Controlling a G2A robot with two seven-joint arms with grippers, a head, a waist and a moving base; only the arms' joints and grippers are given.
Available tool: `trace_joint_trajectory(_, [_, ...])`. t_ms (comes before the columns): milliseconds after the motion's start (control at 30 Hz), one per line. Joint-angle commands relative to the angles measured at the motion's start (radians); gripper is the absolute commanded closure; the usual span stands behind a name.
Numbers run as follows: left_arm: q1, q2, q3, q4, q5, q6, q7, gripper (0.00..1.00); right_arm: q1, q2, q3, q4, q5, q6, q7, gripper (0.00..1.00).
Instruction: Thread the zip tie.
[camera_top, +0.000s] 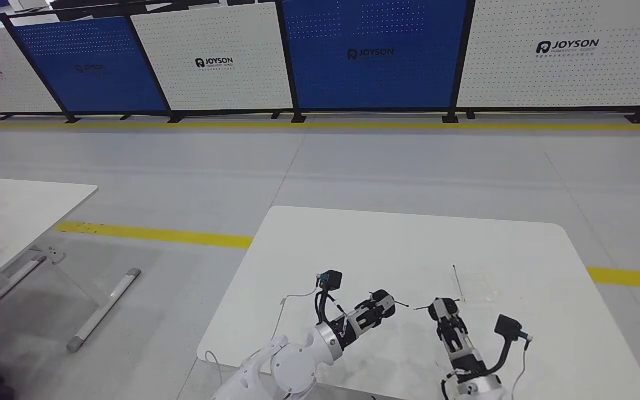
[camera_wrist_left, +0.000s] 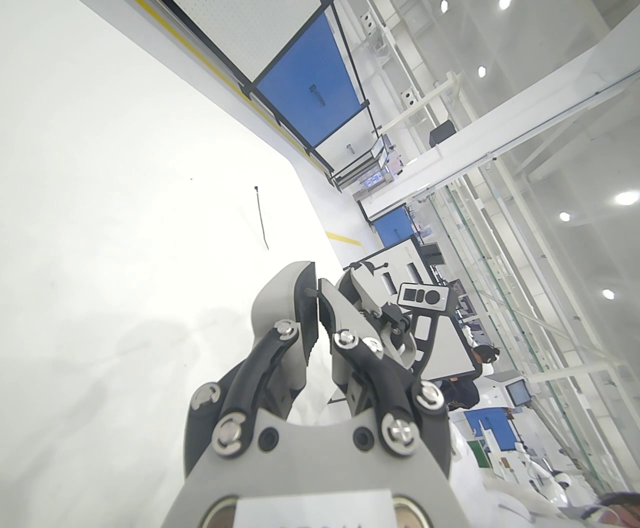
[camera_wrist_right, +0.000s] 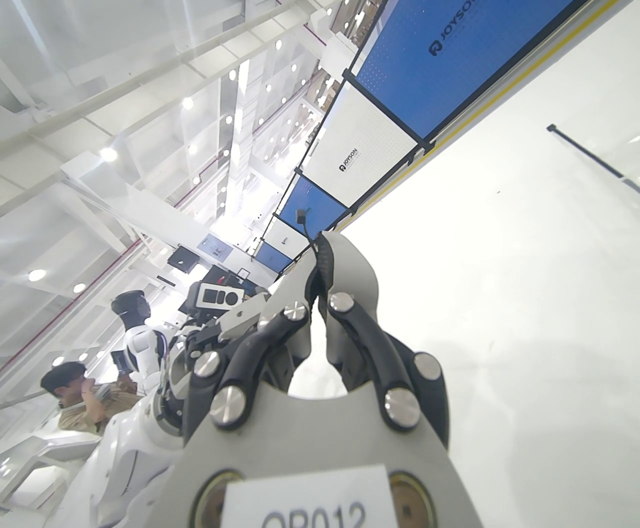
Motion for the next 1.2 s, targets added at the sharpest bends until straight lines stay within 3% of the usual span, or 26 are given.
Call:
trace_joint_trajectory(0, [0.0,0.0,0.0,0.0,0.0,0.0,0.0,1.0,0.005,-0.002,-0.006,0.005,-0.001,0.002,-0.002,1.0])
trace_joint_trajectory(367, [0.0,0.0,0.0,0.0,0.0,0.0,0.0,1.0,0.0,-0.006,0.006,-0.005,0.015,-0.012,0.008,1.0])
trace_joint_trajectory(1167, [0.0,0.0,0.0,0.0,0.0,0.0,0.0,1.0,0.034,-0.022,-0.01,0.022,0.001,0.028,0.02,1.0])
